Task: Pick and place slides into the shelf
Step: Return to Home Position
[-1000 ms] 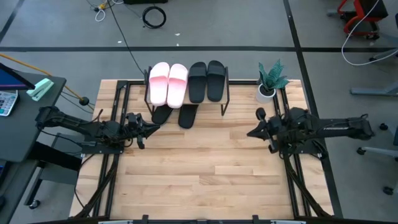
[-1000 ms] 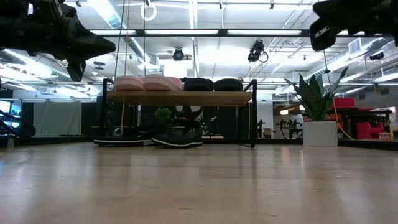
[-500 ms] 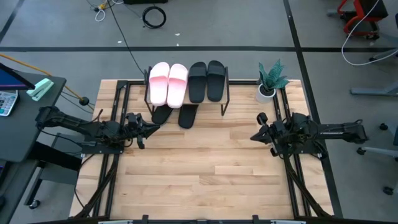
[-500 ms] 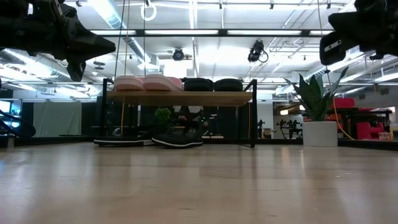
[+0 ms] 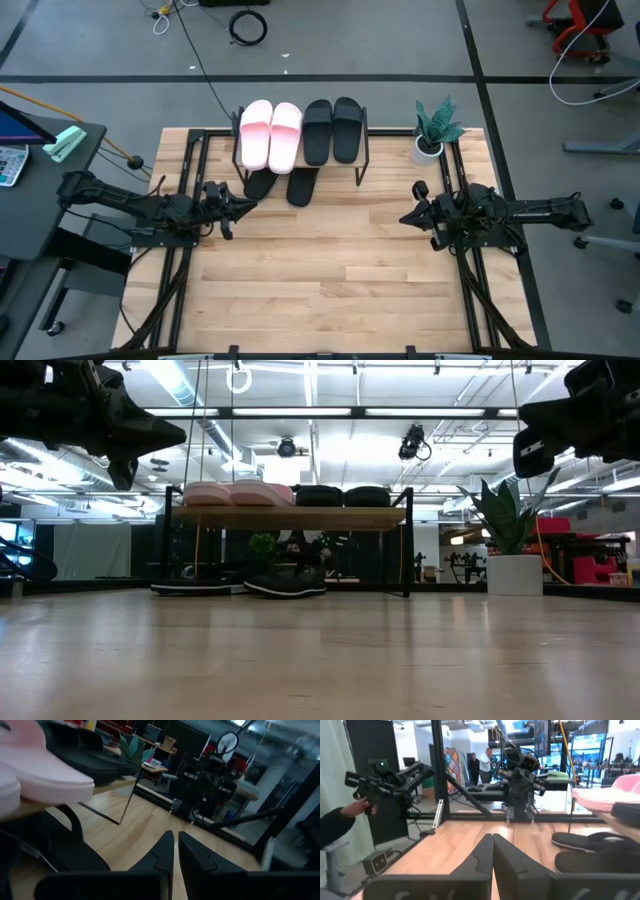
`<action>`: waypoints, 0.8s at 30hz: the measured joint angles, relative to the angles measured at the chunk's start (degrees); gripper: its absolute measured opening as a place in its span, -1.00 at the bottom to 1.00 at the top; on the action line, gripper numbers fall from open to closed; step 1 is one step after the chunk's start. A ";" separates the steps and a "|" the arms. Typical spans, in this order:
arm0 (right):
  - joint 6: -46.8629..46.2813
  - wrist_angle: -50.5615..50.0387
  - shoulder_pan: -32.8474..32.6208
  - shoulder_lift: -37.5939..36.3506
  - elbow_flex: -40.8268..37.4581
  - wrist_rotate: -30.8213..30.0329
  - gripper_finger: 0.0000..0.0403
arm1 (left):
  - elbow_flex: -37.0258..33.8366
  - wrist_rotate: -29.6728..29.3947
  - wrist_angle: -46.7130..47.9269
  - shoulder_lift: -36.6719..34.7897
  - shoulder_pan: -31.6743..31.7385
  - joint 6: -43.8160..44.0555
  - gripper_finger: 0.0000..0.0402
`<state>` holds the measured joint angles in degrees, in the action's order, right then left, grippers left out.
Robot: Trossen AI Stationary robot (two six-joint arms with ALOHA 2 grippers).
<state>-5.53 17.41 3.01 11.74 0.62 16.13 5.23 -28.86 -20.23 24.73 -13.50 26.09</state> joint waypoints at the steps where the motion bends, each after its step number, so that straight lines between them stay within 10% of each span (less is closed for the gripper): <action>1: -0.08 -0.23 0.00 0.01 0.00 -0.05 -0.93 | 0.00 0.00 0.04 0.02 0.08 -1.59 -0.84; 24: -4.89 -0.22 0.00 0.01 -0.02 -0.03 -0.93 | 0.02 0.02 15.48 0.02 0.13 -1.76 -0.84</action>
<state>-10.41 17.19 3.01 11.75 0.60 16.10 5.26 -28.84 -4.74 24.75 -13.37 24.33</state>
